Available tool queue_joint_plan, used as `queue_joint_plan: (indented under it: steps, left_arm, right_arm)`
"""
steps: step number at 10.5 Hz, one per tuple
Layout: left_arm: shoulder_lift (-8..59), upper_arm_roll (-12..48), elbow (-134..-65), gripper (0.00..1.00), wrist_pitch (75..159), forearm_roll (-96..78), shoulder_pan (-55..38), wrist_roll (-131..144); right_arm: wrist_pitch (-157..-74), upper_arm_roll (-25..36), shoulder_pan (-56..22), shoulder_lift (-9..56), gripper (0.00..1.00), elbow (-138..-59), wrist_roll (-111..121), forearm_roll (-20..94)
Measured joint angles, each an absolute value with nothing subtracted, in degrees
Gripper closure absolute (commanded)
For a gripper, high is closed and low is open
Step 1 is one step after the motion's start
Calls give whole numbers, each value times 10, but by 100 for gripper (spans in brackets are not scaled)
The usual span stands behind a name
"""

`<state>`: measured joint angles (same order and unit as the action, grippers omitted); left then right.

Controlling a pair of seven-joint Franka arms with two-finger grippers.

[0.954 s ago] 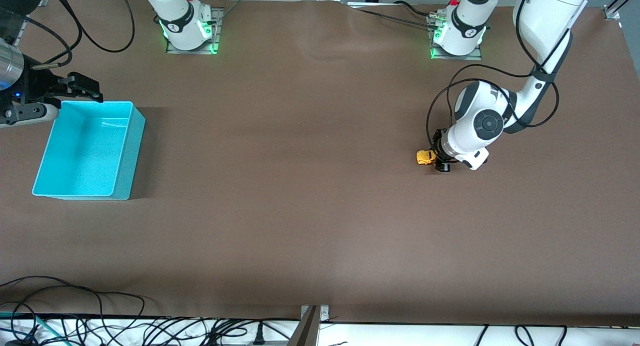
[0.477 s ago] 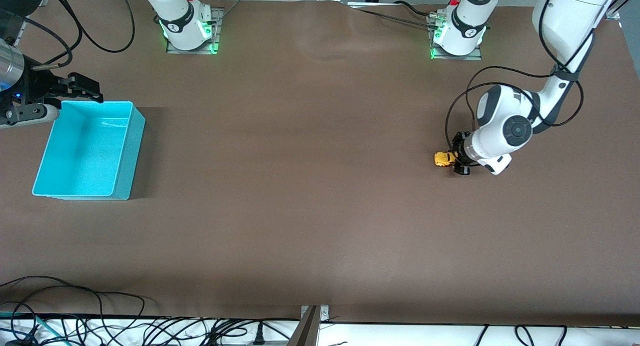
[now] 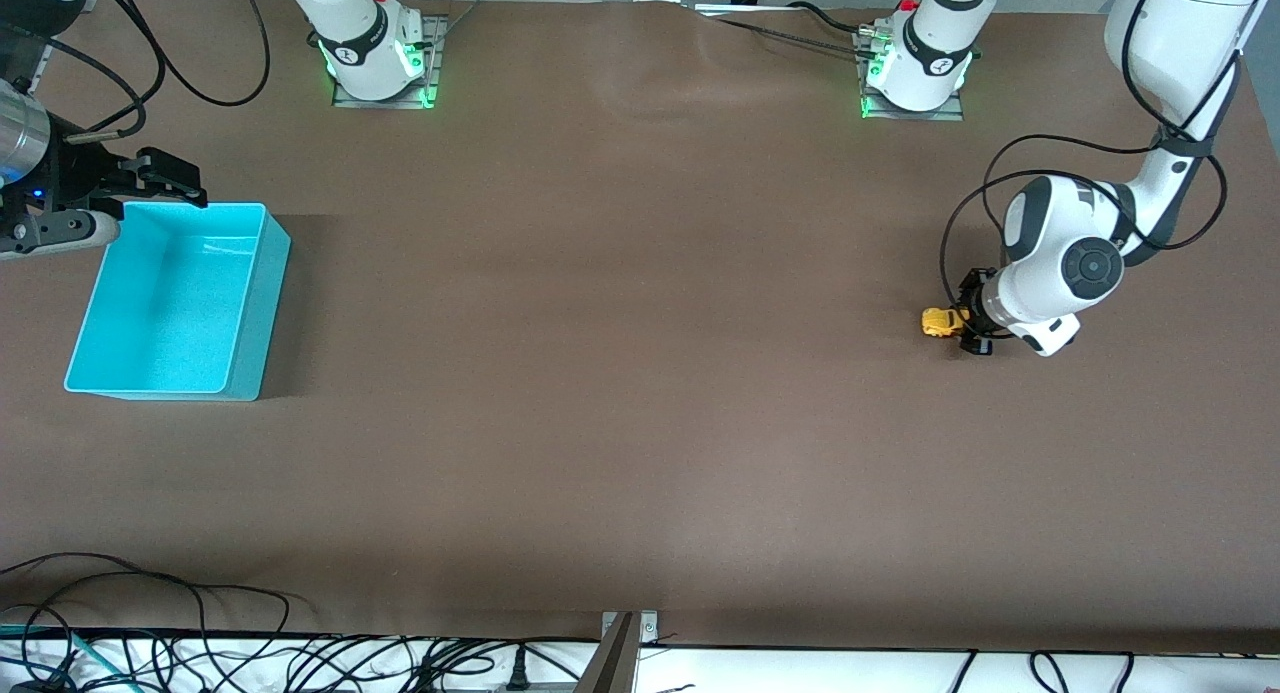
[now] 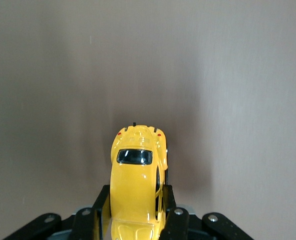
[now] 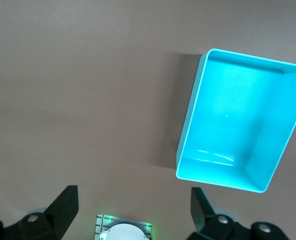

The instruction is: Wind up and store yellow beetle car

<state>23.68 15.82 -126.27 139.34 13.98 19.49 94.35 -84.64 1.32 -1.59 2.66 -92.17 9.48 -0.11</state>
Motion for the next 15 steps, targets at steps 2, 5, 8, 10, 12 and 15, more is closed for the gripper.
queue_joint_plan:
  steps: [2, 5, 8, 10, 12, 15]
  left_arm:
    - [243, 157, -1254, 100, 1392, 164, 226, 928]
    - [248, 156, -1245, 100, 1389, 169, 243, 911]
    - [249, 156, -1243, 0, 1387, 169, 243, 911]
    - [284, 149, -1238, 0, 1407, 178, 243, 911]
    - [301, 148, -1224, 0, 1406, 178, 245, 911]
    - [301, 149, -1217, 0, 1398, 178, 245, 911]
  right_arm:
    - [-846, 13, -16, 27, 0, -922, 95, -1]
    - [-846, 13, -16, 27, 0, -922, 95, -1]
    - [-846, 13, -16, 27, 0, -922, 95, -1]
    - [-846, 13, -16, 27, 0, -922, 95, -1]
    - [-846, 13, -16, 27, 0, -922, 95, -1]
    - [-846, 13, -16, 27, 0, -922, 95, -1]
